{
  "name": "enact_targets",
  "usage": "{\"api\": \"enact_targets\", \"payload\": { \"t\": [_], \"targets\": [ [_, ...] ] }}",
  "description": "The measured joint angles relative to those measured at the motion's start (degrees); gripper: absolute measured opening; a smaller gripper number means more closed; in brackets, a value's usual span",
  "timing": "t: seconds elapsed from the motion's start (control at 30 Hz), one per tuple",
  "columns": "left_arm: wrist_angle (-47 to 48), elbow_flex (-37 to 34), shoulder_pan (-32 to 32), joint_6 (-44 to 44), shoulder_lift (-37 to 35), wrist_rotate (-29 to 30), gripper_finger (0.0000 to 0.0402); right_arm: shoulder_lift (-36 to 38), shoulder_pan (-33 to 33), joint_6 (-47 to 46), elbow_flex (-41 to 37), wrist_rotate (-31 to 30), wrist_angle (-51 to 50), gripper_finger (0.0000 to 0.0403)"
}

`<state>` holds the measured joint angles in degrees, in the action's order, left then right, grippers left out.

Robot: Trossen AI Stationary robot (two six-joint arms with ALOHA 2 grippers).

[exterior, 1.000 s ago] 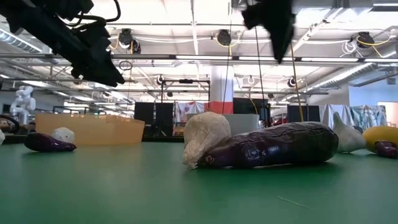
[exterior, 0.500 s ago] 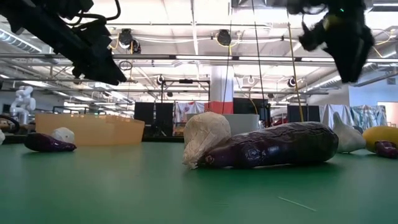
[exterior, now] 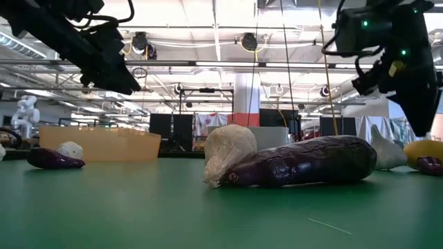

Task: Sort produce into baskets
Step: Put the lemon into the top white bin

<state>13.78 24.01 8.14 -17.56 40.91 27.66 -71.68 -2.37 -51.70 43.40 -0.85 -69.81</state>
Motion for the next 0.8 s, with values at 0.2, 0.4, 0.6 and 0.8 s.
{"api": "enact_targets", "payload": {
  "t": [0.2, 0.4, 0.6, 0.8],
  "targets": [
    [0.0, 0.0, 0.02, 0.0, 0.0, 0.02, 0.0246, -0.02, 0.01, 0.28, -3.87, 1.45, 6.19, 0.0304],
    [0.0, 0.0, 0.02, -0.02, 0.0, 0.02, 0.0246, -0.04, 0.02, -0.35, -6.92, 1.95, 10.22, 0.0304],
    [0.0, 0.0, 0.02, -0.02, 0.0, 0.04, 0.0246, -0.04, 0.02, 0.27, -9.38, 2.31, 13.06, 0.0304],
    [0.0, 0.0, 0.01, -0.02, 0.0, 0.06, 0.0246, -0.04, 0.02, 0.92, -9.49, 1.96, 13.08, 0.0301]
  ]
}}
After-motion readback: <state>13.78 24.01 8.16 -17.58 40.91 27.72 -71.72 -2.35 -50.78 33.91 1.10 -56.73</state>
